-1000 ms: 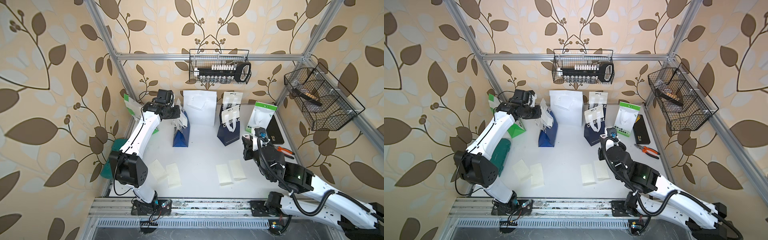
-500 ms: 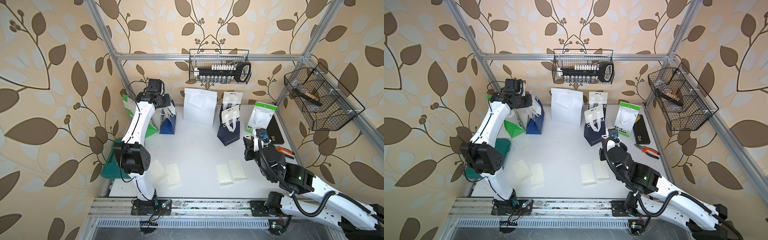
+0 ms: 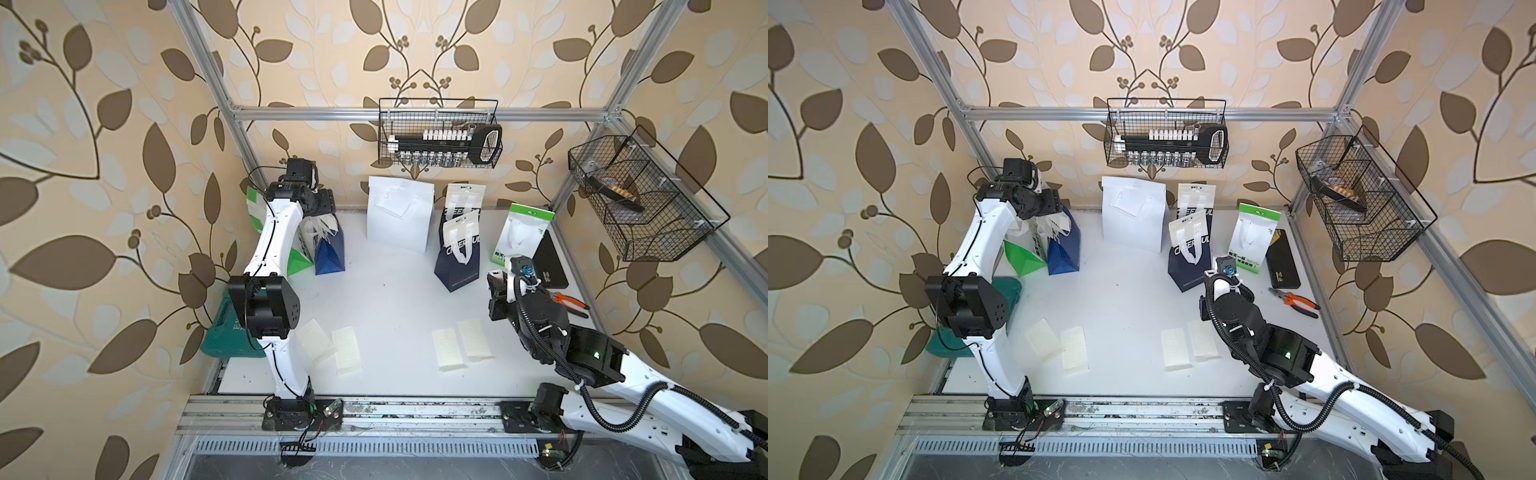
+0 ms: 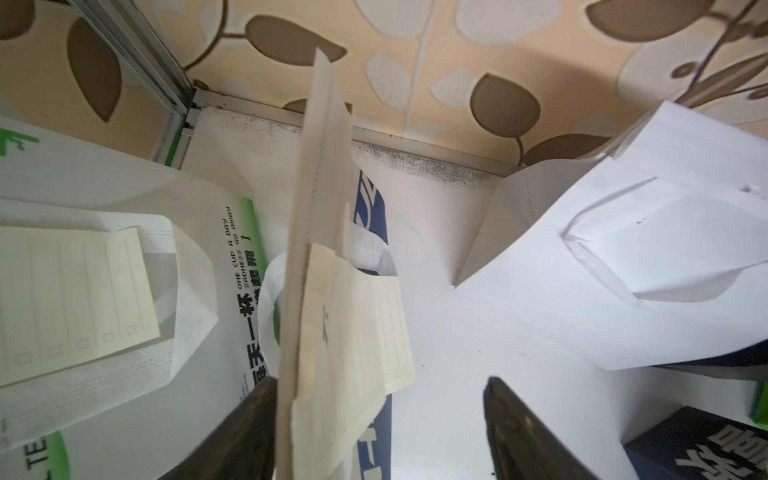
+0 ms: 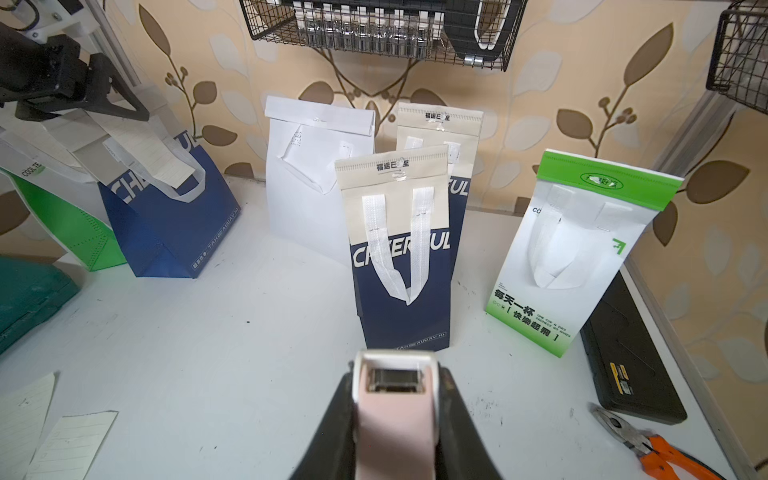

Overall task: Staple the receipts to the bags
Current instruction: Place the takeout bag at the center of the board, then pick up the takeout bag at the center of the board.

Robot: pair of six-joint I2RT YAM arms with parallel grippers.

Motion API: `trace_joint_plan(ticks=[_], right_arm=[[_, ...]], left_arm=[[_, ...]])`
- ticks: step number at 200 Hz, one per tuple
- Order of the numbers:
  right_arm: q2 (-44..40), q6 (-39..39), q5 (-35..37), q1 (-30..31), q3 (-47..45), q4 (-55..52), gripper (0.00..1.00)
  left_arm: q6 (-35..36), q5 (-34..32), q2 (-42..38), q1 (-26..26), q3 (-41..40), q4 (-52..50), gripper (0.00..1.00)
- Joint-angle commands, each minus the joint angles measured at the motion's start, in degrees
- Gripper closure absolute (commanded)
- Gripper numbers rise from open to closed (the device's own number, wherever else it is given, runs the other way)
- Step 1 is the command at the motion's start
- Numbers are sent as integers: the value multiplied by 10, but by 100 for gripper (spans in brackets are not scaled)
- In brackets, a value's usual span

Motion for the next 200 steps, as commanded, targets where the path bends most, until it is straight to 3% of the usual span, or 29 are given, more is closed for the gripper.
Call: trace_joint_plan(ticks=[1,7,40,60,94,115,133,171,200], right_arm=[[-5,2,-4,-2,-6,1,100],[-6,4,-5,-2,-6,0,100],[-4,15,-18,-8,-3,-6,100],[-3,30,-40,-30,-5,-18,100],[-9,62,-117,-106,-19,-36,100],[-18,72,-145,-129,-25,-43,100],[-22,78,-149,-130,-23,-52,100],[-23,86,-152,-130,-20,-68,100],[-7,89,-155,-133,-12,-86,100]], left_arm=[[-14,28,-47,0,16,6,8],[-19,34,-52,-1,18,8,1],[-57,92,-97,0,22,28,1],[-98,159,-152,-10,-36,90,1],[-76,200,-187,-145,-82,144,1],[-45,268,-155,-227,-101,201,6],[6,273,-99,-282,-77,205,8],[28,299,-17,-296,-54,262,9],[66,272,36,-312,-10,242,13]])
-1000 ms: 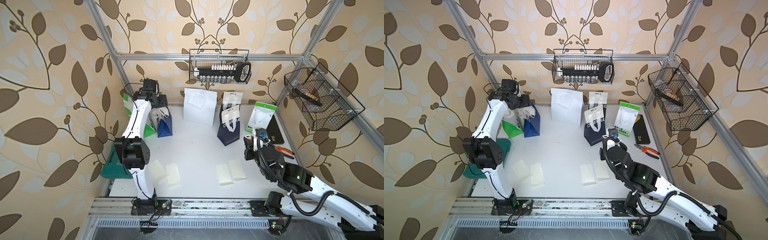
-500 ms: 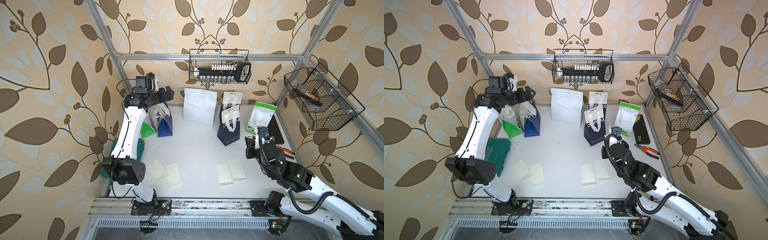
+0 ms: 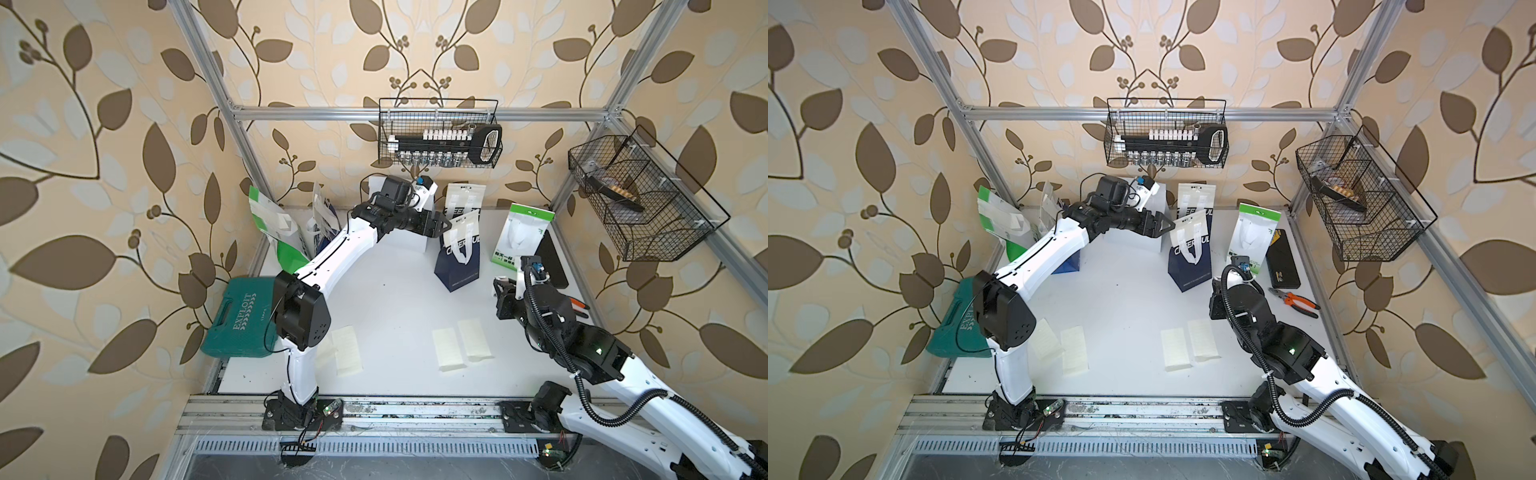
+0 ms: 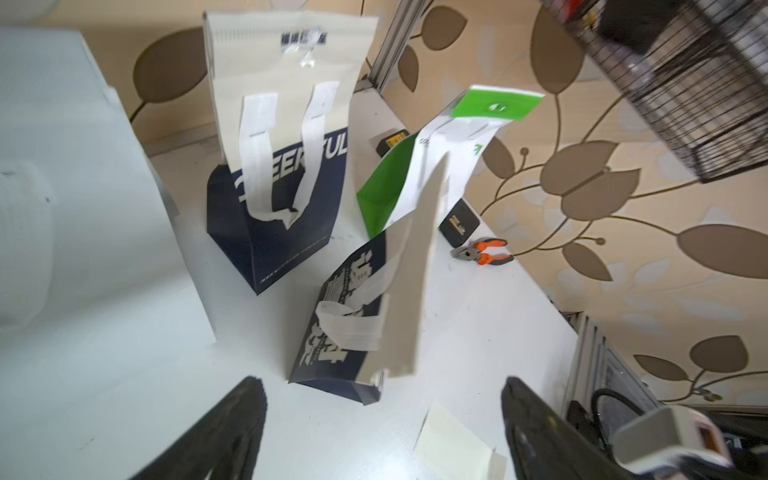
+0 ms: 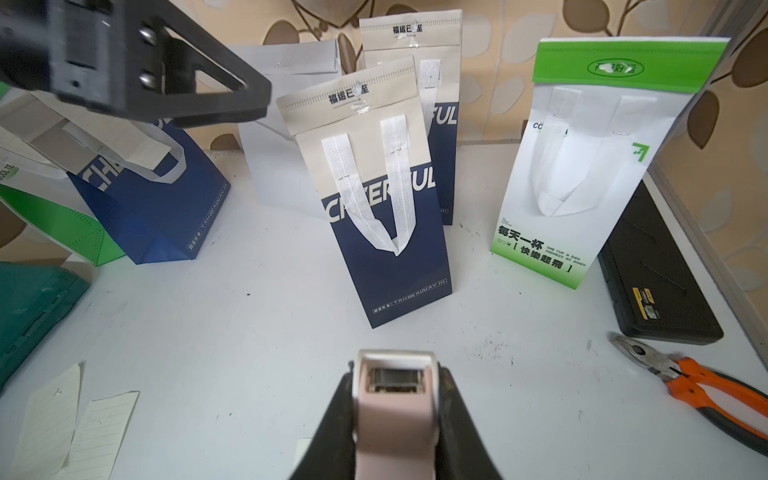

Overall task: Staple the receipts to the bags
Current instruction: Pick up the takeout bag at the center of the board.

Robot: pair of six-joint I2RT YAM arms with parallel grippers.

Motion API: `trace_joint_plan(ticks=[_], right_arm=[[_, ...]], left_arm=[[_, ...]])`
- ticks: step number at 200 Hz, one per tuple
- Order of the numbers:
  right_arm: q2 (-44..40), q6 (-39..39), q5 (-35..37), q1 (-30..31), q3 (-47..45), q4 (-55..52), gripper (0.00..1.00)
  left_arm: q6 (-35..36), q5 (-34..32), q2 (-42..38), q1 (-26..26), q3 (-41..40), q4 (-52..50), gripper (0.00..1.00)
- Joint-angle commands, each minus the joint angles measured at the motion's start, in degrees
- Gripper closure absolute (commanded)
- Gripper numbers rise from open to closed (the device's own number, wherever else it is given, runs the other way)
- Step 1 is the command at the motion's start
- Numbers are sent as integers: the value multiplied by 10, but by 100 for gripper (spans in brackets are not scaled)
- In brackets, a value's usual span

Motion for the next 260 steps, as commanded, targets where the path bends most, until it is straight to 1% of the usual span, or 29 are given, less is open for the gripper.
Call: trace_joint_plan(ticks=[1,11,16,34,51,65,88,101,115,139,162,184,206,209,222,239,250,260], right_arm=[[8,10,-9,-4,8,-22,100],[9,6,-10,-8,7,-20,100],[10,5,-13,-10,7,-19,100],[11,4,-19,-16,8,-16,100],[12,3,-22,-17,6,-13,100],[17,3,-23,-16,5,-11,100],[22,1,-27,-23,3,-8,100],[24,0,-31,-32,2,-5,100],[27,0,-33,-35,3,-3,100],[30,0,-35,-38,4,-1,100],[33,1,-34,-39,4,-1,100],[39,1,-37,-40,4,0,100],[50,1,-39,-47,5,-1,100],[53,1,-41,-50,5,-2,100],[63,3,-53,-64,7,-4,100],[81,10,-67,-87,11,-14,100],[97,16,-76,-110,12,-25,100],[113,23,-105,-142,9,-30,100]], left_arm=[[51,-1,7,-9,58,19,12],[58,1,21,-10,65,13,12],[60,-1,27,-11,87,14,12],[66,14,37,-11,90,28,12],[70,42,43,-13,89,45,16],[82,56,52,-21,94,43,23],[116,42,64,-34,105,14,30],[124,28,70,-37,107,5,37],[136,17,75,-42,108,-4,42],[156,-11,77,-49,108,-10,57],[162,-20,70,-49,103,-7,68],[167,-30,50,-49,91,-2,77],[182,-40,16,-49,75,-6,81],[185,-42,11,-50,56,-7,82],[191,-51,-22,-49,28,-9,86],[199,-61,-80,-49,-29,2,88],[204,-71,-120,-49,-68,8,89],[205,-81,-151,-49,-99,11,92]])
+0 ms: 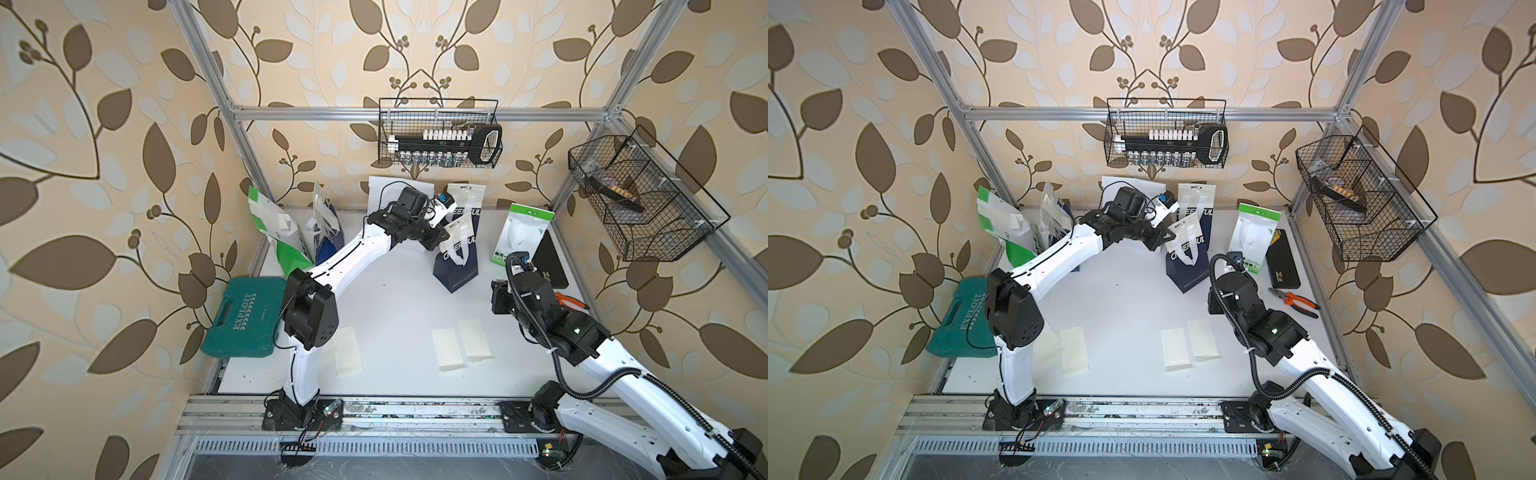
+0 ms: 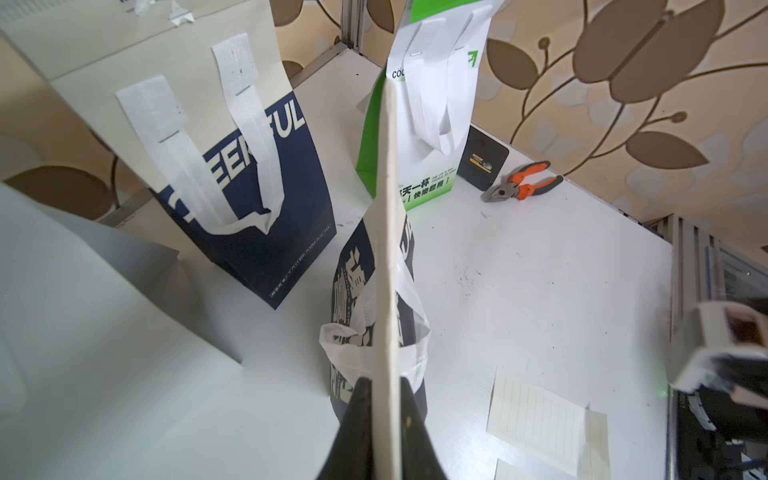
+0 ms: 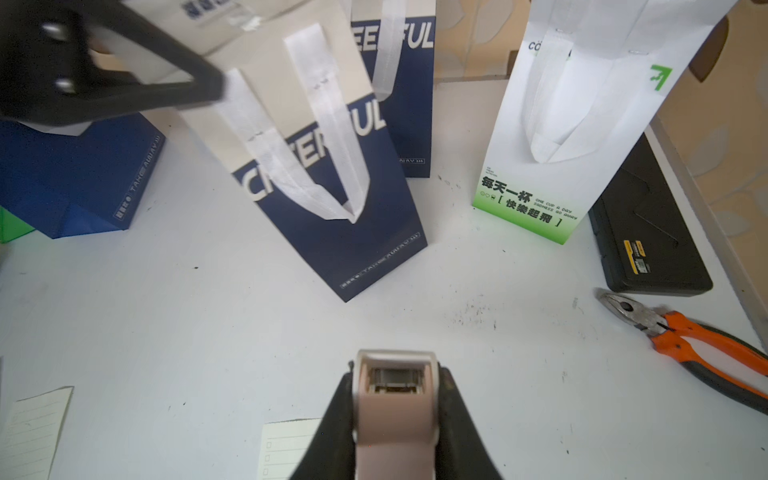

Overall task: Staple the receipts to the bags
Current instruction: Pick up the takeout bag at the center of the board, then place the stapler at the center of the board.

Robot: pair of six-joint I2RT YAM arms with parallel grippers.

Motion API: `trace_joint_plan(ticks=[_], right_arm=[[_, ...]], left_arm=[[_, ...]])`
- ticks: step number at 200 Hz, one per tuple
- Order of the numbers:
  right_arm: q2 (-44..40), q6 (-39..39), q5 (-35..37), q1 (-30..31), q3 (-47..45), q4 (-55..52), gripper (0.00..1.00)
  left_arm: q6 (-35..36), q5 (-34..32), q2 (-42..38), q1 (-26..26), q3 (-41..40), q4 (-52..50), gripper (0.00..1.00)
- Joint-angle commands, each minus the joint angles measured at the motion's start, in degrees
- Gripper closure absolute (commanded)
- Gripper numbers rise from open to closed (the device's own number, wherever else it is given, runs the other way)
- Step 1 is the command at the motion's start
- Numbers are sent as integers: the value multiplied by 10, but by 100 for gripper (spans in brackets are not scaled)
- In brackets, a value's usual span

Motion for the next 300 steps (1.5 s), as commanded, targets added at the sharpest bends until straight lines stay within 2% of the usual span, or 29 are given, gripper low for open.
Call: trace_joint_plan(ticks=[1,5,39,69,109,138,163,172,201,252,278,300], right_arm=[[29,19,-48,-48,8,-18,100],[33,23,-58,-60,4,-18,100],[79,34,-100,-129,-14,-23,100],[133,50,-156,-179,-32,-28,100],[228,58,-154,-189,-41,-28,100],[288,56,-144,-199,-34,-30,100],[320,61,-134,-204,-36,-26,100],[327,63,-135,-204,-35,-25,94],[337,64,-142,-204,-33,-21,66],[291,52,-143,-200,-17,-36,46],[213,40,-82,-112,8,-63,37],[197,34,-175,-93,4,-32,31]], left_arm=[[20,-25,-113,0,-48,21,93],[20,-28,-123,0,-60,25,100],[23,-42,-189,0,-99,-26,100],[30,-34,-260,1,-171,-37,100],[8,-44,-353,0,-280,-37,100],[1,-50,-369,0,-293,-83,100],[-17,-57,-388,0,-332,-76,100],[-21,-62,-395,0,-346,-71,100],[-19,-66,-396,0,-354,-89,100],[-7,-85,-404,0,-360,-106,100],[0,-88,-402,0,-359,-114,100],[2,-81,-399,1,-358,-114,100]])
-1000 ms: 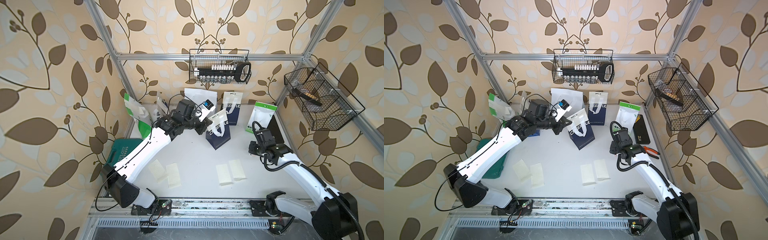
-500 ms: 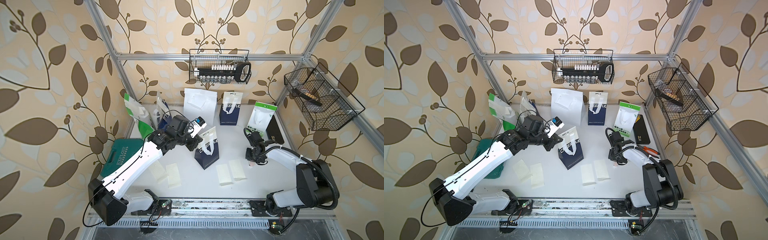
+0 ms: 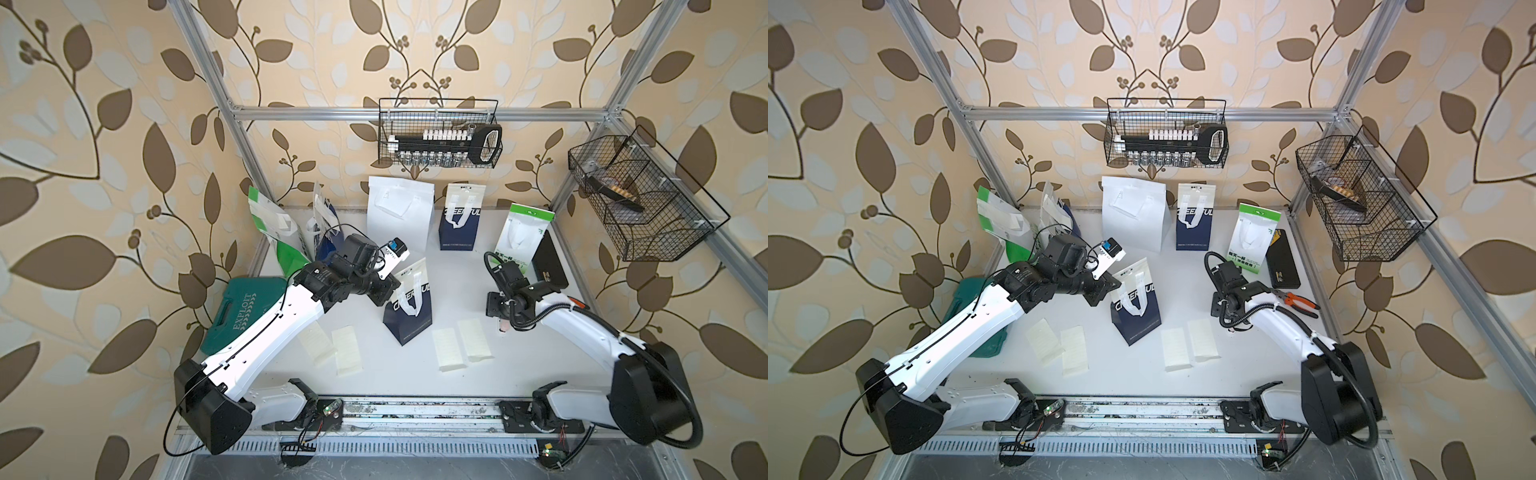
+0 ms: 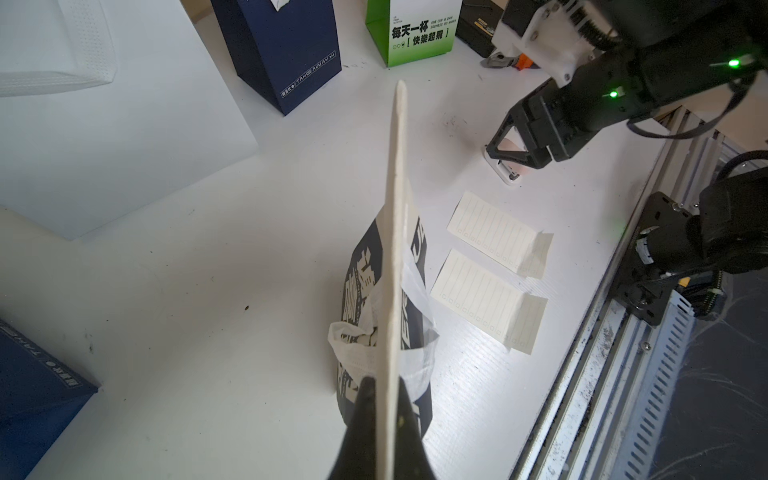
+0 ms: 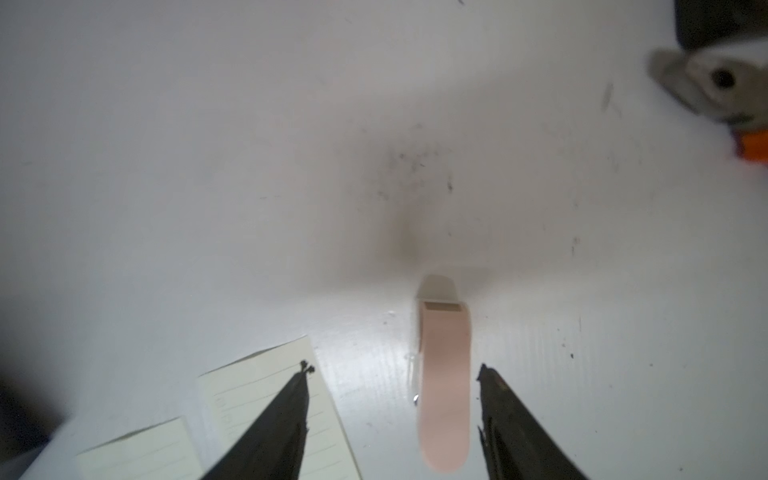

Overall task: Staple the receipts to the bags
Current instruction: Place the stapler at the center of the board, then pick up the receipt from the center of the board.

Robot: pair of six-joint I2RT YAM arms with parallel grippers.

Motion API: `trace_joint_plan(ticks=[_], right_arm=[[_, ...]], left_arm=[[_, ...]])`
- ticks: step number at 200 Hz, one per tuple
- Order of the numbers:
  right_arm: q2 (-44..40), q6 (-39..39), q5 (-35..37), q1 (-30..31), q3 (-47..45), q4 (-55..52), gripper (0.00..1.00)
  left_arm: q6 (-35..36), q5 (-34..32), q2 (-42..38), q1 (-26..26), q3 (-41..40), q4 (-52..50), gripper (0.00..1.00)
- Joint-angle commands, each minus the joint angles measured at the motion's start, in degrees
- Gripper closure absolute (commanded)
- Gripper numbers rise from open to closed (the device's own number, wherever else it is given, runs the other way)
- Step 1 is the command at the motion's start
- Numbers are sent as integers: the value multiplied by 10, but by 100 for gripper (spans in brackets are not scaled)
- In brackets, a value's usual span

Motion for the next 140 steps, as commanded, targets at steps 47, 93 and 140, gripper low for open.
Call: trace_joint_plan(ticks=[47,93,140], right_arm=[[92,-27,-111,19,25,9,30],[117,-24,-69,54,24,-12,33],[151,-25,-65,60,16,-10,36]], left_arm=[[18,-2,-13,2,-1,-13,100],[17,-2,-19,3,-5,-9,100],[21,5,-18,4,-2,-10,100]])
